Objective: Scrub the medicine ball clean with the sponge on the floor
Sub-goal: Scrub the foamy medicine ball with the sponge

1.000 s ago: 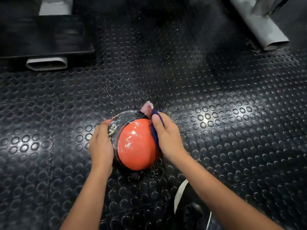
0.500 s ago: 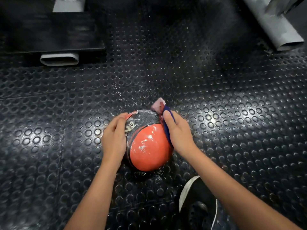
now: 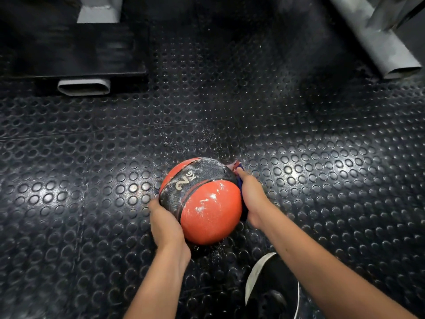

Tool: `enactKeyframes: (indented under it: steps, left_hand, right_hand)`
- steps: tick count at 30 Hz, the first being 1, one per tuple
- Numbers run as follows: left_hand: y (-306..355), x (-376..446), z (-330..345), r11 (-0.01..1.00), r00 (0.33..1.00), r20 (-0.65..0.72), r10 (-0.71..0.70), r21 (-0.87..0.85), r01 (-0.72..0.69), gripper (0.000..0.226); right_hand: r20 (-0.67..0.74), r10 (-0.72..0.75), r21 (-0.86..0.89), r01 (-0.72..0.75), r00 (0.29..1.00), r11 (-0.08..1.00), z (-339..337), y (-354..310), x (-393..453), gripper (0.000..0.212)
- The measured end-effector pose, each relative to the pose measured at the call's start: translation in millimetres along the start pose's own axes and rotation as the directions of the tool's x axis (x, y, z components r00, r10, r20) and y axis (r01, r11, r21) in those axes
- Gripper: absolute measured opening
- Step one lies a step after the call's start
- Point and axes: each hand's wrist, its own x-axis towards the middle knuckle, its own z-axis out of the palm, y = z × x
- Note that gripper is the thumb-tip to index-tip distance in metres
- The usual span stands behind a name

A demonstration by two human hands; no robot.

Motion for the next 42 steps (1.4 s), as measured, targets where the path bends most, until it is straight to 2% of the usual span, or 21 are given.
enactKeyframes:
  steps: [2,5,8,10,14,16,19,22,23,25,27,28,29,30,32,35,38,39,41,42]
  left_hand:
    - [3,0,-1,0.998,0.995,0.098,-0.023,-0.064,0.03,0.062]
    - [11,5,-8,0.998,0.985,0.159,0.059,0.029,-0.064,0.065]
    - [24,11,-12,0.968,0.956,0.225,0.188,0.121,-0.219,0.057]
    - [35,14,-11,0.943,0.938,0.265,0.223,0.187,-0.276,0.05]
    - [49,14,0,0.956,0.943,0.29,0.164,0.187,-0.224,0.044]
    - [47,12,2,0.964,0.952,0.26,0.162,0.162,-0.208,0.046]
    - [40,13,1,0.962,0.953,0.202,0.228,0.103,-0.252,0.052]
    - [35,17,-2,0.965,0.948,0.219,0.23,0.071,-0.251,0.058]
    - [36,17,-3,0.967,0.947,0.225,0.23,0.058,-0.249,0.06]
    - [36,17,-4,0.968,0.944,0.24,0.226,0.055,-0.246,0.066]
    - [35,17,-4,0.963,0.939,0.251,0.235,0.074,-0.261,0.07]
    - [35,17,-4,0.959,0.936,0.254,0.242,0.083,-0.271,0.072]
    - [35,19,-4,0.956,0.934,0.258,0.248,0.087,-0.279,0.073]
    - [36,21,-4,0.956,0.933,0.263,0.246,0.093,-0.278,0.074]
    - [38,25,-5,0.955,0.929,0.277,0.245,0.097,-0.281,0.074]
    - [39,30,-7,0.945,0.914,0.309,0.263,0.106,-0.308,0.071]
    - [35,30,-5,0.932,0.903,0.313,0.294,0.116,-0.344,0.065]
    - [33,30,-4,0.928,0.901,0.31,0.302,0.12,-0.353,0.06]
    - [32,27,0,0.913,0.895,0.301,0.329,0.139,-0.383,0.034]
    - [33,25,4,0.905,0.891,0.292,0.347,0.146,-0.4,0.023]
  right_hand:
    - [-0.035,-0.058,-0.001,0.058,0.998,0.998,2,7,-3,0.039]
    - [-0.098,-0.182,-0.02,0.181,0.979,0.983,7,20,-15,0.03]
    - [-0.128,-0.26,0.022,0.265,0.957,0.964,12,32,-25,0.042]
    - [-0.116,-0.273,0.052,0.281,0.955,0.958,13,34,-28,0.046]
    - [-0.135,-0.3,0.062,0.31,0.944,0.949,17,26,-37,0.04]
    - [-0.13,-0.301,0.07,0.312,0.945,0.948,17,18,-42,0.032]
    - [-0.081,-0.447,-0.072,0.442,0.891,0.894,19,6,-50,0.031]
    - [0.104,-0.622,-0.285,0.622,0.776,0.729,23,4,-48,0.045]
    - [0.113,-0.619,-0.295,0.621,0.777,0.726,23,8,-41,0.045]
    - [0.041,-0.503,-0.276,0.494,0.863,0.825,19,18,-24,0.045]
    - [0.006,-0.23,-0.146,0.228,0.973,0.963,14,22,-8,0.052]
    - [0.015,-0.109,-0.071,0.109,0.994,0.991,11,26,0,0.053]
    - [0.024,-0.056,-0.005,0.056,0.998,0.998,10,26,2,0.051]
    - [0.036,-0.057,0.025,0.056,0.998,0.998,11,24,2,0.049]
    - [-0.018,-0.201,-0.018,0.201,0.979,0.979,18,15,-16,0.044]
    - [-0.034,-0.492,-0.137,0.484,0.87,0.864,32,-2,-46,0.032]
    - [0.048,-0.638,-0.311,0.619,0.768,0.722,35,0,-45,0.031]
    - [0.017,-0.611,-0.292,0.589,0.791,0.754,31,1,-37,0.032]
    - [-0.03,-0.397,-0.154,0.388,0.917,0.909,21,2,-17,0.039]
    - [-0.018,-0.287,-0.096,0.284,0.958,0.954,15,-2,-8,0.042]
